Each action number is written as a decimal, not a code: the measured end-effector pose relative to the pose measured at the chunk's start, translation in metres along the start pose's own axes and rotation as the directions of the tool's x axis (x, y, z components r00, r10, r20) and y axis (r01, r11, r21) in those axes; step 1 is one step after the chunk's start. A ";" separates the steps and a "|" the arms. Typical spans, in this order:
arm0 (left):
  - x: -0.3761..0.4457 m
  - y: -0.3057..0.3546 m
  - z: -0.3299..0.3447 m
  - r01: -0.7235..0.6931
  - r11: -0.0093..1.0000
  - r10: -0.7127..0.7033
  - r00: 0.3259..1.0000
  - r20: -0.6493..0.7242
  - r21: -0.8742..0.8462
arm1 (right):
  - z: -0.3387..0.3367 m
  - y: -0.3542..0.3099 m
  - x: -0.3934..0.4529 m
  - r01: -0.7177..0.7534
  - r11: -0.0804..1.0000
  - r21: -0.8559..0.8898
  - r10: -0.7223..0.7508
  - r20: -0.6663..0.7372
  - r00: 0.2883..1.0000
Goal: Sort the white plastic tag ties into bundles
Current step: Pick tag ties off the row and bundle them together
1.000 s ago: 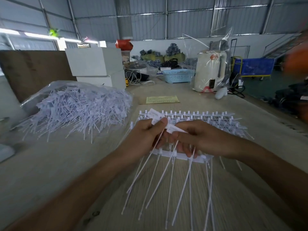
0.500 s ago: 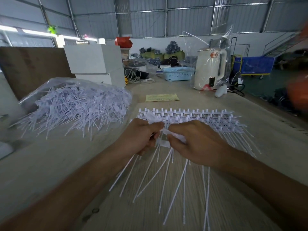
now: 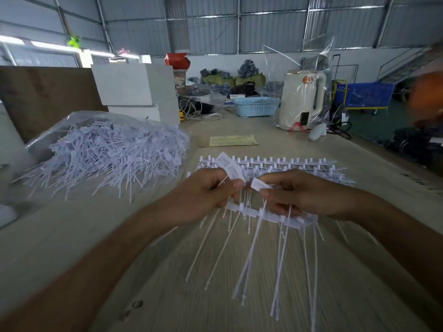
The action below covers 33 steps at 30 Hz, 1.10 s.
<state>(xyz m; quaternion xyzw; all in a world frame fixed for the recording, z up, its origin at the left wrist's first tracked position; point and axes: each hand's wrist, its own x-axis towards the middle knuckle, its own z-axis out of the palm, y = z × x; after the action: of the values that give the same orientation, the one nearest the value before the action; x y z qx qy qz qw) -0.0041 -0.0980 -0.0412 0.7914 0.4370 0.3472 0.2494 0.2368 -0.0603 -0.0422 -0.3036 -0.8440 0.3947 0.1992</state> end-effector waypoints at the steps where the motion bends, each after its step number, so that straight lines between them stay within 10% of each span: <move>1: 0.001 0.000 0.003 0.021 1.000 -0.021 1.000 -0.016 0.001 | 0.003 -0.002 0.002 0.017 1.000 0.003 -0.017 0.018 1.000; 10: -0.003 0.012 0.027 0.314 0.847 -0.380 0.922 -0.075 -0.430 | 0.028 -0.009 0.013 0.061 0.998 -0.007 -0.061 -0.187 0.980; 21: -0.005 0.018 0.032 0.015 0.947 -0.070 0.985 -0.159 -0.320 | 0.033 -0.010 0.014 0.077 0.994 0.074 -0.062 -0.187 0.980; 33: -0.007 0.013 0.028 0.129 0.929 -0.215 0.951 -0.222 -0.347 | 0.038 -0.015 0.014 0.156 0.986 -0.051 -0.164 -0.270 0.949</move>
<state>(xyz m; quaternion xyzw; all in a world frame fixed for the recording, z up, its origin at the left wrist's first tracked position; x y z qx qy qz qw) 0.0218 -0.1131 -0.0524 0.6454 0.4699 0.4909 0.3487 0.1996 -0.0791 -0.0520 -0.2886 -0.8359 0.3195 0.3404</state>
